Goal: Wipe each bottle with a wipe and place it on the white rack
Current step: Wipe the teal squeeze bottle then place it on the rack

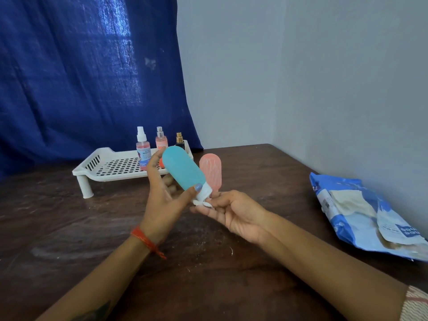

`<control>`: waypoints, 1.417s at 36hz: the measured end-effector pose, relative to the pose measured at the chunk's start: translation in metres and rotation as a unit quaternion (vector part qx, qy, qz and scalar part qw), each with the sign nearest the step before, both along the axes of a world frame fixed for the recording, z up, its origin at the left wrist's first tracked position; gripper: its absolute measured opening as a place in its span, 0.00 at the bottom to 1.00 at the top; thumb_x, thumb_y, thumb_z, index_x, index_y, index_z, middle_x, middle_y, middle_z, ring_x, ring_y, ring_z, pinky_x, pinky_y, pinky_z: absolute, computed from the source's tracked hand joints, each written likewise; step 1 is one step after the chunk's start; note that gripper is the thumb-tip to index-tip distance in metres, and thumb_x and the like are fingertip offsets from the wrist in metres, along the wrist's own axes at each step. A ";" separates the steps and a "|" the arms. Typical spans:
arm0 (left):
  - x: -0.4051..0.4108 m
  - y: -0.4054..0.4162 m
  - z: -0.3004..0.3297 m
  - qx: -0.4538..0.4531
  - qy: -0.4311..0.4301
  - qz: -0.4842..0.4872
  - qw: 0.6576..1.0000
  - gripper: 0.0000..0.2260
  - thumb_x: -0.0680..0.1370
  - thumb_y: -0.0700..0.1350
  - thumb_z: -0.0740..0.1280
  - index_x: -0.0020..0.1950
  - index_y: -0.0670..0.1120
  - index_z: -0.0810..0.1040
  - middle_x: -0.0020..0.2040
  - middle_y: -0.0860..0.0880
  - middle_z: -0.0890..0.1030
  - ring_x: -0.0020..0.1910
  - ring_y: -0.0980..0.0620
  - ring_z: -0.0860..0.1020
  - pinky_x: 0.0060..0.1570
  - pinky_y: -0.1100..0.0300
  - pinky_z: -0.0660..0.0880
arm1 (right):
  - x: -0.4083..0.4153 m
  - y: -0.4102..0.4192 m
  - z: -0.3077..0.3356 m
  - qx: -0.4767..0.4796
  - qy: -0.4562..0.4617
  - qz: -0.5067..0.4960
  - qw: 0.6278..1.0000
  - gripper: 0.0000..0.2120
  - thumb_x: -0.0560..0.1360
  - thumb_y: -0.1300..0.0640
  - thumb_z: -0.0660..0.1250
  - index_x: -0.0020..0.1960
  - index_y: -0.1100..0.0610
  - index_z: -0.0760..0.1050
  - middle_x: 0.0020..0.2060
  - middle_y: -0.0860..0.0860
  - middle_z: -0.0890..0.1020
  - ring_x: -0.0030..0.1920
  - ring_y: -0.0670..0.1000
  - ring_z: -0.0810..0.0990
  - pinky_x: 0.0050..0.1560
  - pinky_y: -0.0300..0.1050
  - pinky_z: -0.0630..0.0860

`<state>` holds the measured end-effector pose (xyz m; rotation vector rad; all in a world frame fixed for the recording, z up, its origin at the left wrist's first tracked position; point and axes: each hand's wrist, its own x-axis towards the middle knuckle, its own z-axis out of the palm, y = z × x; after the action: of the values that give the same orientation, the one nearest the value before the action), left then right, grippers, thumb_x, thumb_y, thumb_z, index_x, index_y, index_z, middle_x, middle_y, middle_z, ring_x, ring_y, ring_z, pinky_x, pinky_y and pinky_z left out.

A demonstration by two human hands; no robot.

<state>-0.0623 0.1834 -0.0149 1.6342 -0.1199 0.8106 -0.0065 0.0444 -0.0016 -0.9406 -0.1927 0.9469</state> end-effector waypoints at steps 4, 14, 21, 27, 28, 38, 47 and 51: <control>0.001 0.001 -0.002 0.049 -0.009 0.018 0.999 0.41 0.68 0.35 0.72 0.70 0.54 0.52 0.65 0.47 0.69 0.56 0.55 0.78 0.46 0.71 0.75 | 0.002 -0.002 0.001 -0.019 -0.006 -0.007 1.000 0.16 0.77 0.72 0.57 0.64 0.68 0.69 0.56 0.64 0.79 0.51 0.57 0.82 0.45 0.44 0.80; 0.002 0.008 -0.001 0.089 -0.011 0.053 0.995 0.38 0.68 0.34 0.73 0.66 0.59 0.56 0.67 0.53 0.65 0.58 0.58 0.74 0.49 0.74 0.74 | 0.007 -0.007 0.010 -0.159 -0.217 -0.141 0.953 0.14 0.75 0.68 0.63 0.59 0.60 0.76 0.57 0.58 0.79 0.44 0.52 0.84 0.36 0.41 0.81; 0.003 0.012 -0.007 0.136 0.034 0.068 0.988 0.41 0.69 0.37 0.74 0.66 0.64 0.53 0.67 0.57 0.61 0.61 0.56 0.71 0.51 0.73 0.72 | 0.011 -0.013 -0.007 -0.430 -0.716 -0.156 0.528 0.14 0.74 0.54 0.65 0.60 0.48 0.78 0.50 0.48 0.82 0.50 0.47 0.78 0.51 0.41 0.77; 0.006 0.018 -0.012 0.166 0.050 0.089 0.981 0.42 0.69 0.39 0.75 0.68 0.64 0.51 0.72 0.48 0.64 0.60 0.52 0.73 0.52 0.65 0.74 | 0.012 -0.008 -0.011 -0.461 -0.732 -0.060 0.498 0.15 0.75 0.48 0.63 0.60 0.47 0.78 0.51 0.49 0.82 0.49 0.49 0.78 0.51 0.42 0.74; 0.006 0.019 -0.012 0.168 0.052 0.090 0.980 0.42 0.69 0.39 0.75 0.67 0.65 0.51 0.72 0.47 0.64 0.59 0.52 0.73 0.50 0.66 0.74 | 0.012 -0.007 -0.011 -0.461 -0.730 -0.057 0.502 0.15 0.75 0.46 0.63 0.60 0.47 0.78 0.51 0.49 0.82 0.49 0.48 0.78 0.50 0.41 0.74; 0.008 0.021 -0.014 0.195 0.076 0.140 0.968 0.42 0.69 0.42 0.76 0.66 0.65 0.48 0.68 0.44 0.69 0.57 0.51 0.74 0.43 0.77 0.70 | 0.012 -0.007 0.001 -0.326 -0.694 -0.203 0.610 0.14 0.74 0.45 0.66 0.55 0.49 0.81 0.49 0.45 0.83 0.45 0.41 0.78 0.48 0.35 0.73; 0.005 0.024 -0.015 0.262 0.073 0.215 0.938 0.45 0.68 0.40 0.75 0.75 0.50 0.50 0.49 0.51 0.73 0.47 0.49 0.76 0.50 0.52 0.76 | 0.003 0.023 0.068 -0.306 -0.595 -0.092 0.737 0.20 0.73 0.42 0.66 0.56 0.56 0.74 0.37 0.54 0.83 0.32 0.49 0.84 0.42 0.39 0.81; 0.005 0.029 -0.016 0.265 0.069 0.237 0.932 0.46 0.68 0.38 0.75 0.76 0.49 0.50 0.61 0.44 0.73 0.54 0.46 0.76 0.56 0.51 0.75 | 0.003 0.042 0.082 -0.326 -0.577 -0.063 0.747 0.15 0.72 0.50 0.70 0.49 0.62 0.77 0.32 0.55 0.82 0.34 0.55 0.84 0.44 0.49 0.82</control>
<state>-0.0573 0.2122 -0.0304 2.2770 0.1820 1.0854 -0.0040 0.0864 0.0805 -2.1025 -0.8699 0.1399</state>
